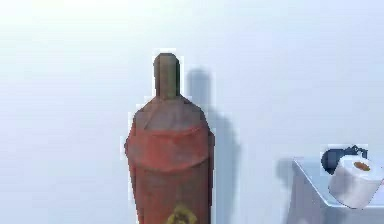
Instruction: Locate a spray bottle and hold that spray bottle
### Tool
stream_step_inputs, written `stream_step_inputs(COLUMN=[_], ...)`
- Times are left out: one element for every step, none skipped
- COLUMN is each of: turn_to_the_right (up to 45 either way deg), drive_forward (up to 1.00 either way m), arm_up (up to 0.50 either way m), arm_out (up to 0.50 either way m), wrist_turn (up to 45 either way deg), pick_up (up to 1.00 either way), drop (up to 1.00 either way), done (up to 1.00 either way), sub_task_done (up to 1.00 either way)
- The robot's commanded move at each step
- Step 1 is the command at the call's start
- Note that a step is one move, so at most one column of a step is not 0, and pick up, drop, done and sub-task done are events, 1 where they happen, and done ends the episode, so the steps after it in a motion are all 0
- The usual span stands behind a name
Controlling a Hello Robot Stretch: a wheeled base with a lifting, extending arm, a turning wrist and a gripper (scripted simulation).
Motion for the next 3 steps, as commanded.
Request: stream_step_inputs(turn_to_the_right=[-45.0,-45.0,-42.0], drive_forward=[0.00,0.00,0.00], arm_up=[0.00,0.00,0.00], arm_out=[0.00,0.00,0.00], wrist_turn=[0.0,0.0,0.0], pick_up=[0.00,0.00,0.00], drop=[0.00,0.00,0.00], done=[0.00,0.00,0.00], sub_task_done=[0.00,0.00,0.00])
